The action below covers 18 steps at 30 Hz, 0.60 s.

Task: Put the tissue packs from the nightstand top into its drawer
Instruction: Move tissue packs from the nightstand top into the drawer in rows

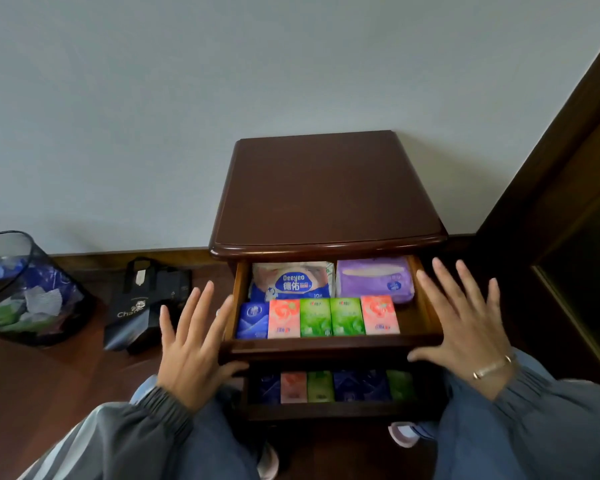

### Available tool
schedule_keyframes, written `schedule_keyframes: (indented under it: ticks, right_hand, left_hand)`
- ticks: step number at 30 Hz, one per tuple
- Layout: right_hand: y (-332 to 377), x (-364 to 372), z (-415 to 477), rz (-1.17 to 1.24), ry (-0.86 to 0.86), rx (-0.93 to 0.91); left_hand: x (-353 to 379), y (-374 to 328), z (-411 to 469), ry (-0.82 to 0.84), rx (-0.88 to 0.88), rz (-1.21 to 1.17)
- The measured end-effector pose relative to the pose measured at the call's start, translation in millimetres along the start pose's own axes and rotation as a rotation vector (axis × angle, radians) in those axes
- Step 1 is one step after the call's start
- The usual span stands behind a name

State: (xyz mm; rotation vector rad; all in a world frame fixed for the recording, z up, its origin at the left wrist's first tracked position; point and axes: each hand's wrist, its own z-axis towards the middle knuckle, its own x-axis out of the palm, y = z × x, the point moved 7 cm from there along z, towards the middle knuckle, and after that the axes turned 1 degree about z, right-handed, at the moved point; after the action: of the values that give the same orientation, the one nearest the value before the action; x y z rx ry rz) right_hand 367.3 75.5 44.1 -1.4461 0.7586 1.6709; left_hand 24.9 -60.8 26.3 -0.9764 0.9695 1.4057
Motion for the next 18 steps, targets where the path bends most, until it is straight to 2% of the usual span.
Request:
schedule_keyframes:
  ticks: [4, 7, 9, 14, 18]
  right_hand:
    - [-16.7, 9.7, 65.5, 0.057, 0.044, 0.194]
    - [-24.5, 28.0, 112.4, 0.063, 0.098, 0.180]
    - [-26.4, 35.8, 126.3, 0.048, 0.055, 0.181]
    - [-30.7, 42.3, 129.6, 0.021, -0.155, 0.175]
    - [-29.3, 41.4, 130.1, 0.036, -0.107, 0.166]
  left_hand:
    - [18.5, 3.7, 65.0, 0.073, -0.159, -0.029]
    - [33.6, 13.1, 111.3, 0.134, -0.182, 0.016]
    - [46.0, 16.7, 129.9, 0.157, -0.174, 0.036]
    - [58.2, 22.5, 138.1, 0.037, -0.139, 0.064]
    - [54.7, 20.8, 138.8, 0.041, -0.137, 0.057]
